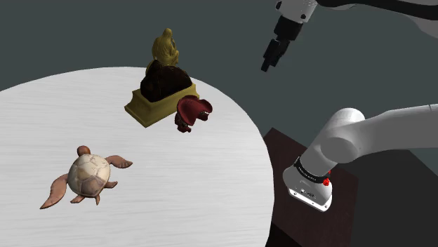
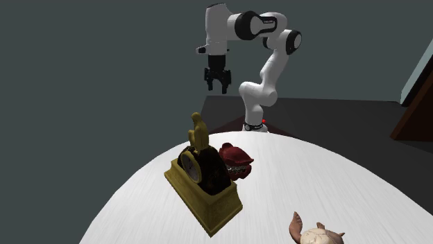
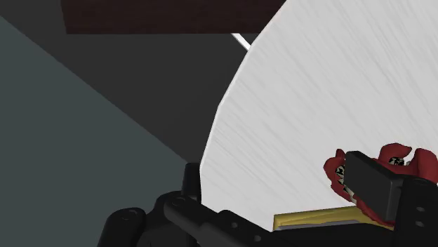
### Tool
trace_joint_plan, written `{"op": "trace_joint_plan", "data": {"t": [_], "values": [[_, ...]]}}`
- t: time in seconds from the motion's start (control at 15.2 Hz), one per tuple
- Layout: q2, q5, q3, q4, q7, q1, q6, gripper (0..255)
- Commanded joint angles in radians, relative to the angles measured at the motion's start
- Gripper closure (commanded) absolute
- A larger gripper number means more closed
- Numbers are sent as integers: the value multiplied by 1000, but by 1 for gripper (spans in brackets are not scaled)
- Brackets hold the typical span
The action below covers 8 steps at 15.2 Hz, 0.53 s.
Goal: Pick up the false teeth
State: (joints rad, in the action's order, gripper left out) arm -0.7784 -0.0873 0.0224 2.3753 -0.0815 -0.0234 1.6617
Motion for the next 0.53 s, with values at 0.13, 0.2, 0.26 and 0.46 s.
{"op": "trace_joint_plan", "data": {"t": [0.13,0.2,0.26,0.46], "values": [[23,-4,-16,27,-46,34,79,0],[35,-6,-25,39,-69,50,119,0],[49,-8,-33,51,-92,67,159,0],[92,-13,-59,81,-159,117,277,0]]}}
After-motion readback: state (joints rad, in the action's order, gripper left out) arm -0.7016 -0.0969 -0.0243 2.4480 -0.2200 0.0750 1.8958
